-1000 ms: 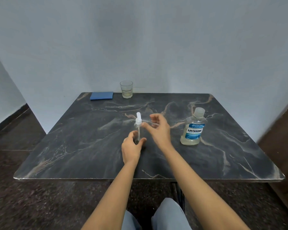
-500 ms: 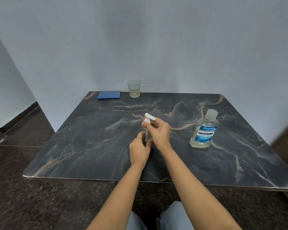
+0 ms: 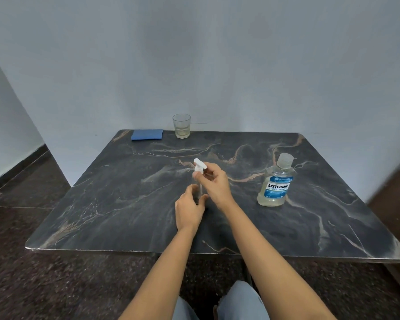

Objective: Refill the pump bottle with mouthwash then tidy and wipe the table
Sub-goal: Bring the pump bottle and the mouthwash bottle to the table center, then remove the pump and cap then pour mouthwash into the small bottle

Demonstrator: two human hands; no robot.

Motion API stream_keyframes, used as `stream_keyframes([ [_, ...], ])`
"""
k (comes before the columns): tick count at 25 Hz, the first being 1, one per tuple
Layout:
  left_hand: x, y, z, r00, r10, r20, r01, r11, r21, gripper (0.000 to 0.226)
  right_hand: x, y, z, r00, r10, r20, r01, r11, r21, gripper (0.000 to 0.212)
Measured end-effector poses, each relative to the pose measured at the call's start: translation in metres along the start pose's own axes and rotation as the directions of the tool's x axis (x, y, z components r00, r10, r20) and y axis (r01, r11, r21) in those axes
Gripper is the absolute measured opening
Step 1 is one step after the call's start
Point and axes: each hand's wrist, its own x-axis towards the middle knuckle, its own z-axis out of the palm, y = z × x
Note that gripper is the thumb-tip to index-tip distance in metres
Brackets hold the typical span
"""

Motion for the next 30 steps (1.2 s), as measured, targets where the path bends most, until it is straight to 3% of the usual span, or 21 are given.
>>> stream_keyframes([
  [4,0.001,-0.001,0.0,0.999,-0.033,0.021,0.032,0.999,0.019,0.039,0.012,-0.042,-0.005,0.996,-0.08,-0.034,0.081,0.996,0.028,0.021],
  [6,0.001,-0.002,0.0,0.999,-0.048,0.019,0.047,0.999,0.006,0.041,0.018,-0.073,-0.017,0.971,-0.146,-0.19,0.161,0.985,0.066,0.016],
  [8,0.001,-0.003,0.001,0.998,-0.054,0.018,0.054,0.999,0.003,0.041,0.02,-0.092,-0.033,0.909,-0.181,-0.376,0.193,0.981,-0.008,0.015],
  [10,0.002,-0.003,0.002,0.998,-0.06,0.017,0.06,0.998,0.005,0.042,0.018,-0.087,-0.046,0.907,-0.158,-0.391,0.045,0.958,-0.283,0.02],
  [13,0.002,-0.003,0.002,0.998,-0.068,0.011,0.068,0.998,0.007,0.045,0.009,-0.041,-0.051,0.957,0.141,-0.253,-0.28,0.675,-0.683,0.028],
  [15,0.002,-0.003,0.002,0.998,-0.068,0.009,0.068,0.998,0.012,0.049,0.003,-0.01,-0.052,0.917,0.287,-0.278,-0.394,0.53,-0.751,0.036],
  [18,0.002,-0.002,0.002,0.997,-0.071,0.01,0.071,0.997,0.03,0.054,-0.003,0.011,-0.051,0.87,0.364,-0.334,-0.478,0.453,-0.752,0.044],
  [22,0.004,-0.001,0.003,0.997,-0.074,0.006,0.074,0.996,0.052,0.062,-0.007,0.017,-0.044,0.85,0.384,-0.361,-0.51,0.423,-0.749,0.056],
  [26,0.003,-0.003,0.002,0.999,-0.045,-0.01,0.045,0.999,-0.011,0.071,-0.013,0.013,-0.043,0.865,0.362,-0.349,-0.491,0.46,-0.74,0.062],
  [28,0.0,-0.001,0.0,0.999,-0.039,-0.028,0.035,0.992,-0.121,0.07,-0.022,-0.004,-0.048,0.912,0.246,-0.328,-0.41,0.542,-0.734,0.049],
  [30,-0.006,0.006,-0.005,0.99,-0.041,-0.136,0.002,0.962,-0.272,0.066,-0.034,-0.035,-0.059,0.938,0.009,-0.346,-0.269,0.648,-0.712,0.031],
])
